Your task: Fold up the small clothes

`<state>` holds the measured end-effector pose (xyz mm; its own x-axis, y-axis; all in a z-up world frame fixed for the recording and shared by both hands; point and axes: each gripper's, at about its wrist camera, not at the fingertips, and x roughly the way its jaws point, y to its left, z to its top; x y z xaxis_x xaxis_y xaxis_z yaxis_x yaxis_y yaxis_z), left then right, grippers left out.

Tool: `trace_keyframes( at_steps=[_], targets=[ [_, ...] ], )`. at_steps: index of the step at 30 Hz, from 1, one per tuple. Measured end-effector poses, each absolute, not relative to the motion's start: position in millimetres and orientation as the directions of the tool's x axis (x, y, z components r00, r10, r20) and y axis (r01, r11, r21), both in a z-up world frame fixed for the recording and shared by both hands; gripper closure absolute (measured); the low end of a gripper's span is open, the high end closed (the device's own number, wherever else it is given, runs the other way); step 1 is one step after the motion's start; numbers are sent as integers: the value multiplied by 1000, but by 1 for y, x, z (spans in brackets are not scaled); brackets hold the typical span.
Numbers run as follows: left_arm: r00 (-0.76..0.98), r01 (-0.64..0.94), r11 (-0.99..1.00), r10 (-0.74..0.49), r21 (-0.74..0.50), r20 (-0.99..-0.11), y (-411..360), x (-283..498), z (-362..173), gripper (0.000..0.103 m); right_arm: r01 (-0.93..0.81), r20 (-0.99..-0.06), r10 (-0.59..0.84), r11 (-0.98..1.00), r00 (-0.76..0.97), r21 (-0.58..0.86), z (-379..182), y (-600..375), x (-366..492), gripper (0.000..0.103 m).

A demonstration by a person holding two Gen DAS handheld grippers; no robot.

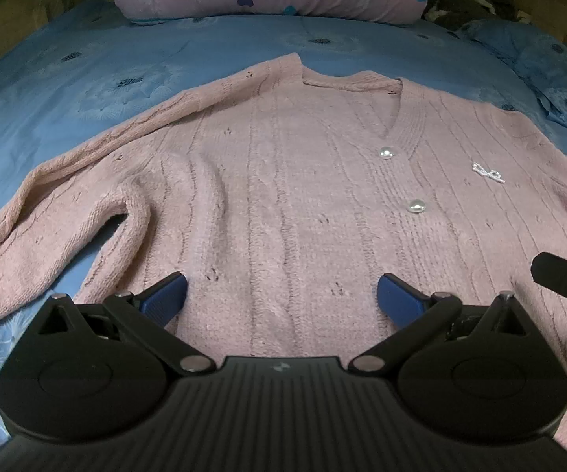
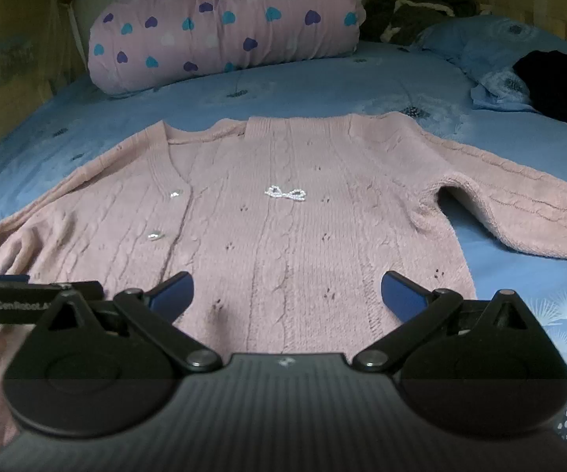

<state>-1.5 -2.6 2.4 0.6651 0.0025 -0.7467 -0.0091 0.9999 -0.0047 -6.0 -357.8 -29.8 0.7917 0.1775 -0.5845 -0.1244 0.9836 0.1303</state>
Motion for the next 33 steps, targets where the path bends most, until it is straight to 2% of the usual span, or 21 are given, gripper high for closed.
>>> trace_keyframes(
  at_steps=[33],
  targets=[
    [663, 4, 1000, -15, -17, -748, -2, -3, 5, 0, -125, -583, 188, 981, 791, 147, -30, -361, -7, 0]
  ],
)
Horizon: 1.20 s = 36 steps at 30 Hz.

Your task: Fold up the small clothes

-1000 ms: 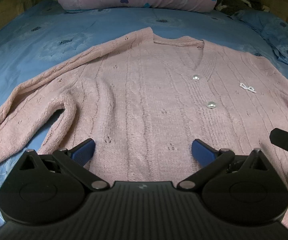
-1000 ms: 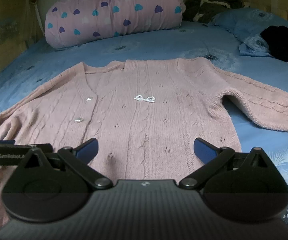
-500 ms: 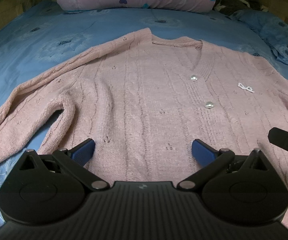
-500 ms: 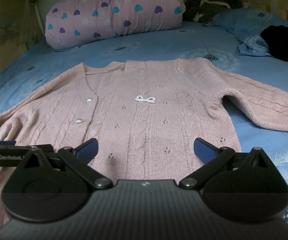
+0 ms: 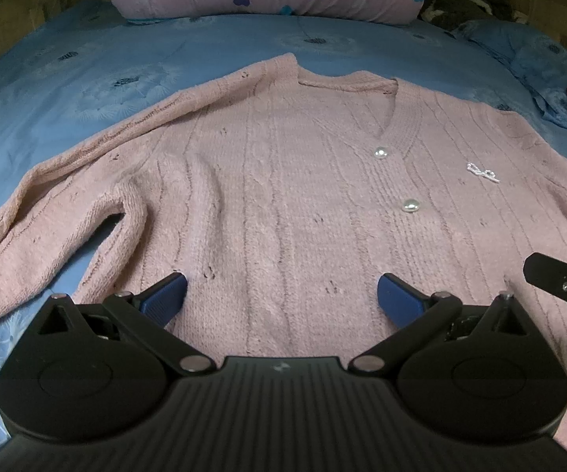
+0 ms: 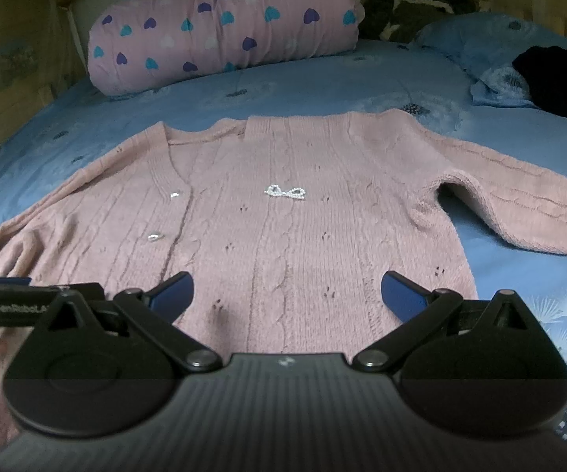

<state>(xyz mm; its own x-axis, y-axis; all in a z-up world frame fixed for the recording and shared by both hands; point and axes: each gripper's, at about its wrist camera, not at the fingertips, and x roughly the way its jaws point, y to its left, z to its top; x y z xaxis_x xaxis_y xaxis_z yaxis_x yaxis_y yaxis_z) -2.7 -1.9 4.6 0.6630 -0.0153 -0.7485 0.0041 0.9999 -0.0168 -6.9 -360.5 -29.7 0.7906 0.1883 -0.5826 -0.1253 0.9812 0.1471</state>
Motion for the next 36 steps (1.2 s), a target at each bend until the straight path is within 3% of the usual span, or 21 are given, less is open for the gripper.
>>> trace_keyframes(
  at_steps=[18, 36],
  targets=[
    [651, 32, 999, -45, -32, -758, -1, -3, 6, 0, -144, -574, 212, 976, 791, 163, -24, -367, -9, 0],
    [638, 48, 997, -82, -66, -766, -2, -5, 8, 0, -56, -602, 141, 986, 786, 157, -12, -402, -21, 0]
  ],
)
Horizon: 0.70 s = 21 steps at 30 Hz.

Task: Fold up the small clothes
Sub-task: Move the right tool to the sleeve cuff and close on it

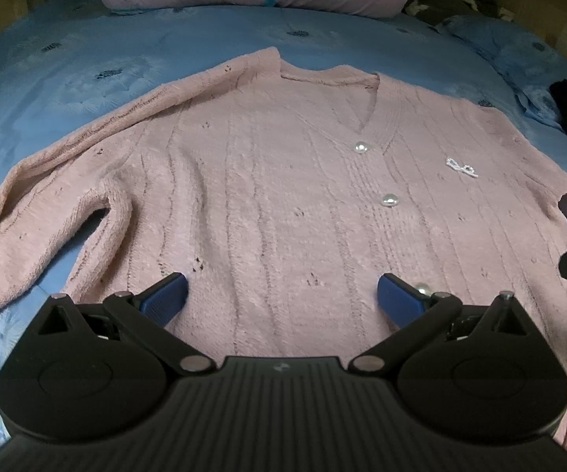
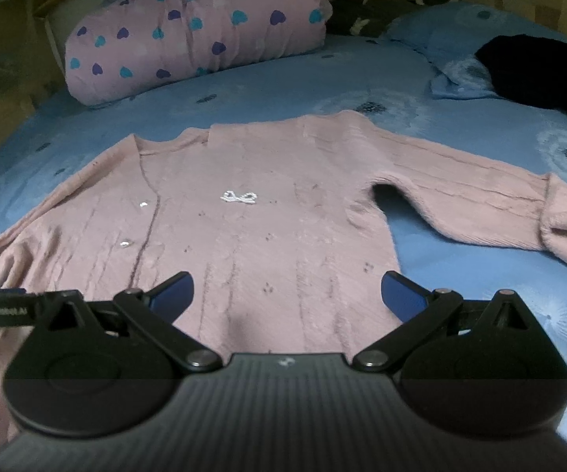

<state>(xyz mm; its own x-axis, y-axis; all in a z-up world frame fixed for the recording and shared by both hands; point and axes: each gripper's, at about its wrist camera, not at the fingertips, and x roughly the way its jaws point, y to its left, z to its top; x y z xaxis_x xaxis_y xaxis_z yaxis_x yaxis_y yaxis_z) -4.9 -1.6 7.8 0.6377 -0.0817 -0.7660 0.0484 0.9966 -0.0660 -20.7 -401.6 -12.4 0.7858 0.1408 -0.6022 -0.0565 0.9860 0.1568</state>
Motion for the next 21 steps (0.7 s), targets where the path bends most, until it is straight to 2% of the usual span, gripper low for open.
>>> trace_keyframes(
  at_steps=[7, 21],
  targets=[
    [639, 46, 997, -78, -63, -765, -2, -5, 7, 0, -49, -574, 100, 993, 812, 105, -2, -414, -31, 0],
    [641, 91, 994, -103, -59, -760, -7, 7, 29, 0, 137, -553, -84, 989, 829, 56, 15, -502, -13, 0]
  ],
)
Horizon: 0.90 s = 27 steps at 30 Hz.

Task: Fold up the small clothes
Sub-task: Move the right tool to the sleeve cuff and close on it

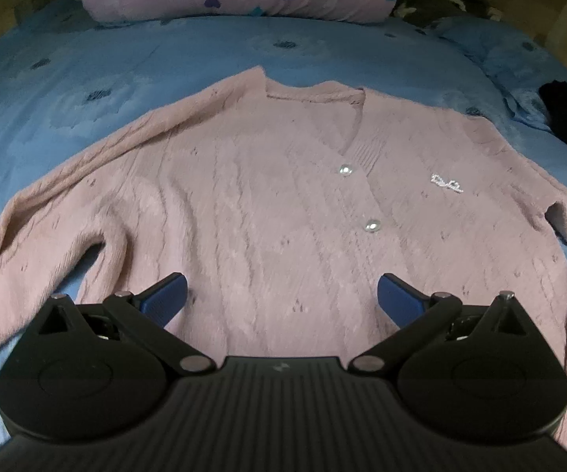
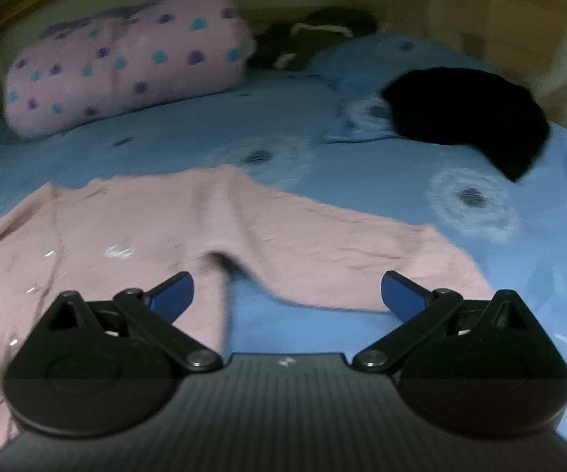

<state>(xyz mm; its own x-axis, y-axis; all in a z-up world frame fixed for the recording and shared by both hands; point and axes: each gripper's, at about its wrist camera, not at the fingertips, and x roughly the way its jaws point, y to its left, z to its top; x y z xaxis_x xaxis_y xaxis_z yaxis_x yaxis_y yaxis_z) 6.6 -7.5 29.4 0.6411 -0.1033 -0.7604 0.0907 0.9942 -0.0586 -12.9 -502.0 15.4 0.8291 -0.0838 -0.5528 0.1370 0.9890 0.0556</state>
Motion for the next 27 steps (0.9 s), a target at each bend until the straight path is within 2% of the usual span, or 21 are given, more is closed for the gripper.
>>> trace_keyframes(
  at_steps=[7, 12, 15, 17, 21, 27],
  targets=[
    [643, 92, 994, -107, -62, -759, -14, 35, 19, 0, 219, -583, -159, 975, 797, 33, -2, -550, 1, 0],
    [629, 86, 994, -109, -71, -769, -14, 44, 2, 0, 217, -596, -176, 976, 784, -3, -15, -560, 7, 0],
    [647, 111, 994, -89, -22, -758, -18, 42, -2, 0, 194, -586, -175, 981, 791, -31, -20, -559, 11, 12],
    [656, 121, 993, -82, -2, -751, -20, 41, -4, 0, 201, -591, -186, 979, 785, -42, -22, -561, 13, 26],
    [665, 128, 992, -74, 16, -743, -22, 39, -8, 0, 208, -607, -191, 977, 772, -44, -25, -566, 14, 32],
    [663, 129, 992, -81, 7, -745, -20, 38, -11, 0, 183, -626, -195, 980, 755, -85, -29, -563, 15, 33]
  ],
)
